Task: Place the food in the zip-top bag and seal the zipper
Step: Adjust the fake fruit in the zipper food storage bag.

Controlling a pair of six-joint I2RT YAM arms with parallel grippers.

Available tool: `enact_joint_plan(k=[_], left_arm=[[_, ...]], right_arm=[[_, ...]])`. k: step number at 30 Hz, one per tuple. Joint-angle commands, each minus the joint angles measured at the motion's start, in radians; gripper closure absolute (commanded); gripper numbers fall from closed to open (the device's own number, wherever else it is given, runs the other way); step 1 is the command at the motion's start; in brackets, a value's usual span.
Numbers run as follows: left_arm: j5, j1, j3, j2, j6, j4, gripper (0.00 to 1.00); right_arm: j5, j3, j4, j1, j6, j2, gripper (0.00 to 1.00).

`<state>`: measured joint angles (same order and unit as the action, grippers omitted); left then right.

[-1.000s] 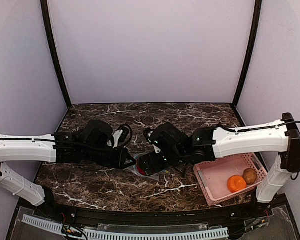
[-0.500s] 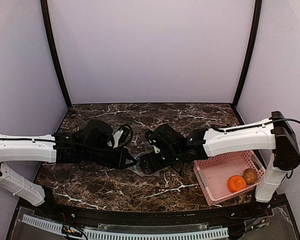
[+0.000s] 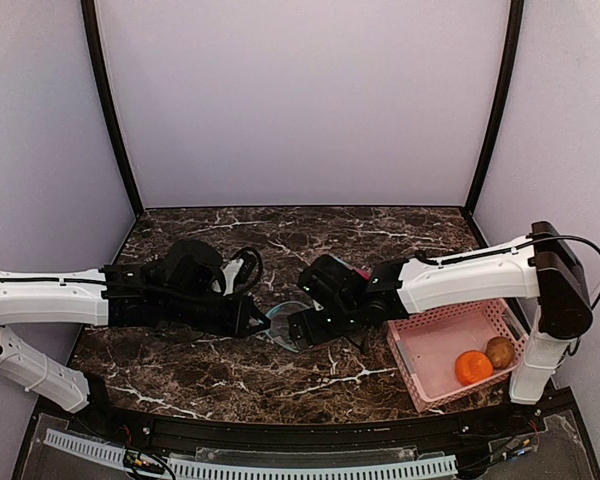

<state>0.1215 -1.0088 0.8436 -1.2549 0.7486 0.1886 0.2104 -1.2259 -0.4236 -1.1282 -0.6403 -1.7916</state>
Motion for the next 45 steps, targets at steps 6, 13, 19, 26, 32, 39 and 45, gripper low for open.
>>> enact_joint_plan(k=[6,13,19,26,32,39,45], left_arm=[[-0.029,-0.001,0.014,0.012,-0.024,0.059,0.99],[0.002,-0.001,0.021,-0.027,-0.021,0.025,0.99],[0.006,-0.001,0.023,-0.034,-0.017,0.023,0.99],[-0.040,0.000,0.024,-0.018,-0.028,0.075,0.99],[-0.076,0.003,0.036,-0.003,-0.036,0.119,0.99],[-0.074,0.008,0.046,-0.003,-0.043,0.125,0.99],[-0.034,0.009,0.027,-0.014,-0.021,0.081,0.99]], right_arm=[[-0.094,-0.050,-0.017,0.013,0.022,0.037,0.01],[-0.133,-0.084,-0.016,0.011,0.043,0.044,0.01],[-0.024,-0.102,-0.093,0.012,-0.006,-0.001,0.01],[0.075,-0.052,-0.148,0.014,-0.077,0.009,0.01],[0.089,-0.023,-0.166,0.018,-0.110,0.018,0.01],[0.082,-0.042,-0.173,0.018,-0.091,0.008,0.01],[-0.090,-0.090,-0.109,0.008,0.058,0.056,0.01]])
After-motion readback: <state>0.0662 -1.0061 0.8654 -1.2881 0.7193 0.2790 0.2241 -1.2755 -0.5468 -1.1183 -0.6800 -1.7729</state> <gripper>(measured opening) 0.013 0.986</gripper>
